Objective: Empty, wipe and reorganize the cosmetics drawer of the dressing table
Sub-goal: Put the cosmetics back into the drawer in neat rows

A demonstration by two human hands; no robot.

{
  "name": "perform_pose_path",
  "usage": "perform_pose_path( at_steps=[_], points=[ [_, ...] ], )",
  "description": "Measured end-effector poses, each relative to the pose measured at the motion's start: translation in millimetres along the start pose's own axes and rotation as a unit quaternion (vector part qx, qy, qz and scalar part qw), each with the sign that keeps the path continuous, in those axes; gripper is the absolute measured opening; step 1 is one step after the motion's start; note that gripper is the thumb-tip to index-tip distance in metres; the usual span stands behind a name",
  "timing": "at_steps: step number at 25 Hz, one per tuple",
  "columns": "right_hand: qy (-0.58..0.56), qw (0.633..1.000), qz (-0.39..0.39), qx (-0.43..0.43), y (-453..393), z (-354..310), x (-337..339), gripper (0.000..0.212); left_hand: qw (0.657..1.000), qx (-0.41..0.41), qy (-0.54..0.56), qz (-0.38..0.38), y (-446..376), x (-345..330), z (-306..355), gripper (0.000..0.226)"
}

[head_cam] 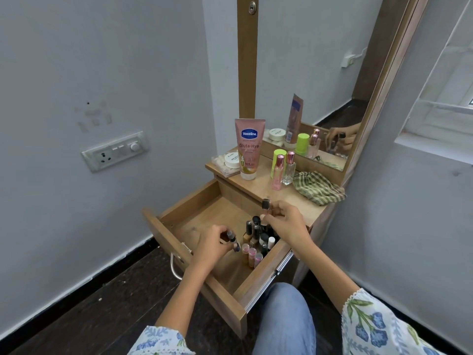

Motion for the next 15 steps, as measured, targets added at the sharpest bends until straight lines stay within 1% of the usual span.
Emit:
perform_pose_path(
  at_steps=[2,4,7,9,15],
  points=[
    [-0.006,1.0,0.009,0.02,5.9,0.4,2.6,0.019,0.999,0.009,-0.033,-0.017,-0.9,-3.5,-2.1,0.019],
    [-0.012,0.999,0.009,0.039,10.0,0.0,4.7,0.022,0.998,0.011,-0.052,-0.035,-2.2,-7.4,-3.9,0.022],
    [-0.024,0.998,0.005,0.056,12.7,0.8,6.3,0.038,0.995,0.002,-0.074,-0.07,-5.6,-14.6,-1.6,0.024],
    [-0.016,0.998,0.003,0.066,14.2,1.9,6.1,0.045,0.993,-0.002,-0.082,-0.086,-9.0,-17.3,0.6,0.024],
    [0.059,0.992,0.008,0.107,15.4,4.7,5.3,0.031,0.989,-0.029,-0.085,-0.118,-17.2,-24.6,0.1,0.02]
  ],
)
Point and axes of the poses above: each hand's wrist, its own y-axis away from the middle knuckle, its own x-axis out of the back of the hand, z = x × y, the point moved 6 cm from there along -y, towards the middle knuckle, and after that the axes turned 9 degrees about y, right-handed, at the moved point
